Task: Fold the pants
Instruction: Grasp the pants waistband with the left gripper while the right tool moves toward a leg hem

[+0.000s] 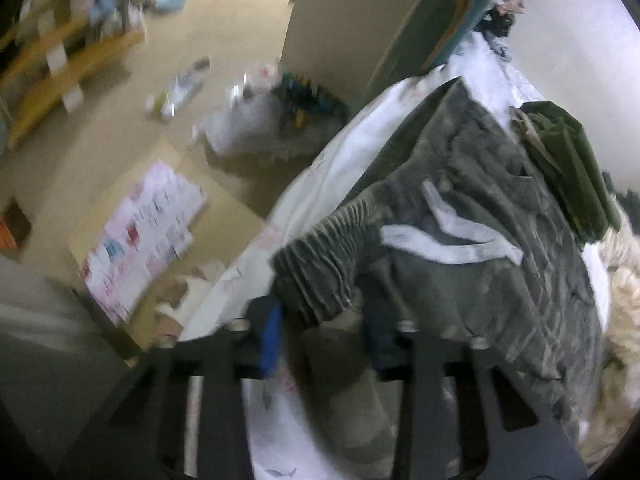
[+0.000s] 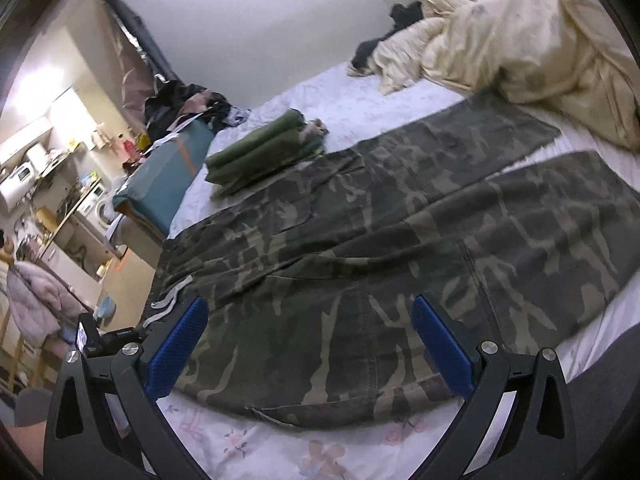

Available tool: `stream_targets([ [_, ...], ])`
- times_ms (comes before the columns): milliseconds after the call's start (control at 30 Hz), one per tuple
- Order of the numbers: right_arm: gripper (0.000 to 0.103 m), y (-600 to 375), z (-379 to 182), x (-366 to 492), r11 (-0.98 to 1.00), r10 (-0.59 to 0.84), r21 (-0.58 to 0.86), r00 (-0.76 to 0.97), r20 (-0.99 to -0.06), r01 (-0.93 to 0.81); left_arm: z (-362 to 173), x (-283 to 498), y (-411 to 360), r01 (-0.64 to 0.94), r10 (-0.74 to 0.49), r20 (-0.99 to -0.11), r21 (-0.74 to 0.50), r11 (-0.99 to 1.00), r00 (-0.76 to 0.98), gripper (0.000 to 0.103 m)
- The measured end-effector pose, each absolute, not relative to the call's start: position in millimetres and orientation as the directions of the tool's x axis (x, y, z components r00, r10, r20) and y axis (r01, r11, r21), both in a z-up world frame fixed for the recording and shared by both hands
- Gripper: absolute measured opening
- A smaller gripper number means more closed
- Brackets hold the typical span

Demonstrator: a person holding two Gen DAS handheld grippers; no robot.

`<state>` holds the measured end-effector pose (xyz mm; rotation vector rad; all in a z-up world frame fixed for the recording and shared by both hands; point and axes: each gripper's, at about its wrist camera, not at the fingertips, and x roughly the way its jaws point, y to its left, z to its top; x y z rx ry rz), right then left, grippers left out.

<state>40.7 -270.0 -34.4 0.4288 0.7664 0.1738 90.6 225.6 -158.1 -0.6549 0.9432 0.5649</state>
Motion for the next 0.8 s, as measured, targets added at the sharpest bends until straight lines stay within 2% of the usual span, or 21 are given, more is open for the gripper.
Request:
stream_targets([
  [33, 0.103, -271, -35, 41, 0.899, 0.303, 0.438, 0.712, -0.633, 0.007, -149, 91, 219, -0.675, 0.175, -0.857, -0.239, 0.698, 0.485, 0.016],
  [100, 0.103, -271, -35, 43, 0.897, 0.306, 0.443, 0.711, -0.633, 0.008, -132, 92, 212, -0.645, 0.198, -0.832, -0.228, 0.729, 0.519, 0.016],
  [200, 0.103, -266, -35, 44, 0.9, 0.311, 0.436, 0.707, -0.636, -0.003, -117, 83, 221, -0.626, 0.15, -0.791, -0.335, 0.704, 0.593, 0.013],
  [300, 0.103, -262, -36, 45, 0.905, 0.315, 0.426, 0.703, -0.638, -0.02, -101, 84, 219, -0.591, 0.146, -0.761, -0.351, 0.727, 0.632, 0.012],
  [433, 0.103, -258, -35, 44, 0.912, 0.311, 0.408, 0.7, -0.644, -0.03, -91, 85, 216, -0.568, 0.145, -0.751, -0.344, 0.748, 0.644, 0.012],
  [567, 0.103, -257, -38, 45, 0.912, 0.326, 0.409, 0.685, -0.651, -0.045, -94, 86, 217, -0.619, 0.159, -0.798, -0.306, 0.724, 0.581, 0.012],
  [667, 0.103, -260, -44, 51, 0.884, 0.374, 0.466, 0.641, -0.67, -0.029, -91, 87, 215, -0.614, 0.15, -0.804, -0.304, 0.728, 0.576, 0.012],
  [800, 0.103, -249, -76, 58, 0.788, 0.531, 0.616, 0.5, -0.684, 0.008, -84, 87, 208, -0.601, 0.162, -0.797, -0.287, 0.746, 0.581, 0.012],
])
